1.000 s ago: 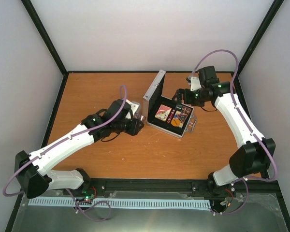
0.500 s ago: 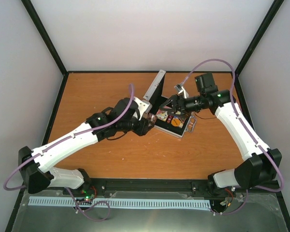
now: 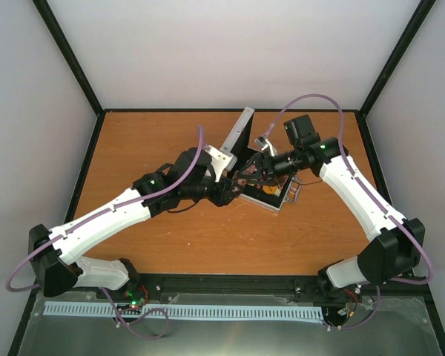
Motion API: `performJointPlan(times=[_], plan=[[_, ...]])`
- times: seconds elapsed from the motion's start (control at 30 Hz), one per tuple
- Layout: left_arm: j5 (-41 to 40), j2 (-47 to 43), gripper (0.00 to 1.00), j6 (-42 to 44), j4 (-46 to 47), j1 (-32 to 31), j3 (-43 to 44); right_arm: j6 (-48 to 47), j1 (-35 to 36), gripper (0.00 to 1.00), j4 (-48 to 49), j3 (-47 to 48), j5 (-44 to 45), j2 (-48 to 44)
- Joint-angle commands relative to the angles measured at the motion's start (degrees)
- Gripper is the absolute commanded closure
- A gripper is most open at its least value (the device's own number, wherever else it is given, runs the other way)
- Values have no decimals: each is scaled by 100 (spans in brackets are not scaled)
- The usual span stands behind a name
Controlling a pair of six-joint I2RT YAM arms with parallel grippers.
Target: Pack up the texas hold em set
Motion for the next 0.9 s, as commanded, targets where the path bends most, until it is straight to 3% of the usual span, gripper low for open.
performJointPlan(times=[0.0,0.13,0.23,0.33,0.47,0.57,0.63,0.77,0.87], plan=[[255,-230,81,-151,697,-60,85,-11,95,39,-28,5,10,47],[310,-181,81,-141,728,-61,92,18,142,49,29,-3,-20,44],[268,-159,81,-145,761,-57,88,22,170,66,83,-25,-19,2],[63,-154,66,-225,795,-61,142,31,166,85,114,-32,102,-79],[-441,-227,28,-482,882,-61,158,40,146,87,55,137,633,-188],[-1147,-412,4,-709,818,-49,224,181,-178,86,41,260,1344,-352],[-1522,-513,0,-873,672,87,332,398,-531,86,394,9,1567,-561],[-1670,-393,0,-1579,-408,1034,1016,1000,-963,85,1337,-712,2465,-865],[-1044,-284,0,-1517,-700,1814,1358,1564,-971,84,2293,-1227,3164,-953]])
